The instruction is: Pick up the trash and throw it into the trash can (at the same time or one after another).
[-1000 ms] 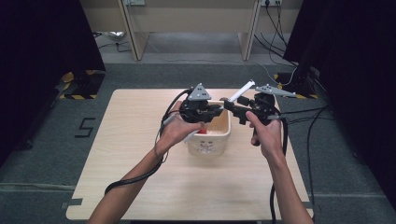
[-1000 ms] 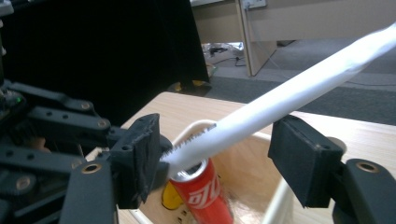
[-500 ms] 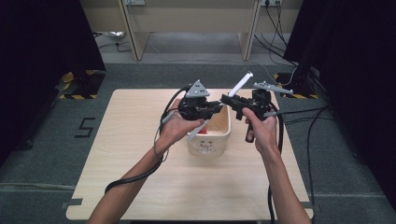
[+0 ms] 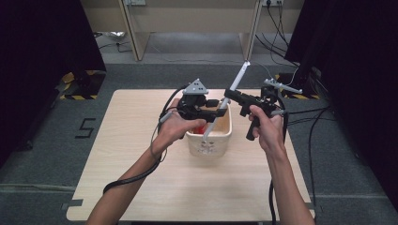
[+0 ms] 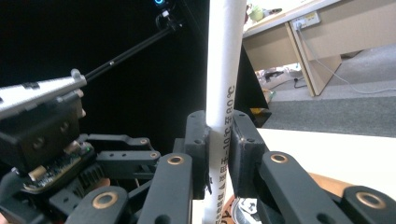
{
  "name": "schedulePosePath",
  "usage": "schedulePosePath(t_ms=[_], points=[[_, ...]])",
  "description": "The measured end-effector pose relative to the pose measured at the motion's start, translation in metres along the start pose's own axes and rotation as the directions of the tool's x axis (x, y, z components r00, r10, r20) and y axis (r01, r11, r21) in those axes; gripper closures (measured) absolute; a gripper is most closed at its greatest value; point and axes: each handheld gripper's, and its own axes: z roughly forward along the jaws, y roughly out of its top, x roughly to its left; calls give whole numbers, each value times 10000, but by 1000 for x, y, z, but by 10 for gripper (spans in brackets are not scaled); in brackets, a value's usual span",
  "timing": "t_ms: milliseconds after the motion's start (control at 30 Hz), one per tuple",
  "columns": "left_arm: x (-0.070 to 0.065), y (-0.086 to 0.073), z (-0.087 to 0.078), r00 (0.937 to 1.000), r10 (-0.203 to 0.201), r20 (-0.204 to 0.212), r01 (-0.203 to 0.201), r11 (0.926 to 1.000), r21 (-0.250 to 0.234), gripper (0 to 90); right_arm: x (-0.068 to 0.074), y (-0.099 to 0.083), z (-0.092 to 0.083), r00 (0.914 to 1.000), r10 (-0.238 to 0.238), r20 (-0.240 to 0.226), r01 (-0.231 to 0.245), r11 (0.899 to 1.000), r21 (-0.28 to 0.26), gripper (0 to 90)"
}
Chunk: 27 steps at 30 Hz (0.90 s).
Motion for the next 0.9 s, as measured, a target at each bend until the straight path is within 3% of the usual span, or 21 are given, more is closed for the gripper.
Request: schedulePosePath(t_ms=[133,433,567,900], points=[[-1,-3,-6,9999,-31,100,30,9998,176,431,-2,7,-6,9997,-143,202,146,9997,-175,795],[3,-13,-24,10000,-18,-49,19,9998,215,411,-6,24,-20,9984,-158,539,198,9970,-743,794],[6,-19,-31,9998,-108,-152,111,9997,212,402,-11,27,-22,9947,-264,996,347,9960,-823,794],[16,-37,-34,9987,-426,-280,435,9985,332,397,-28,10,-6,9845,-482,1686,556,9977,-394,794]])
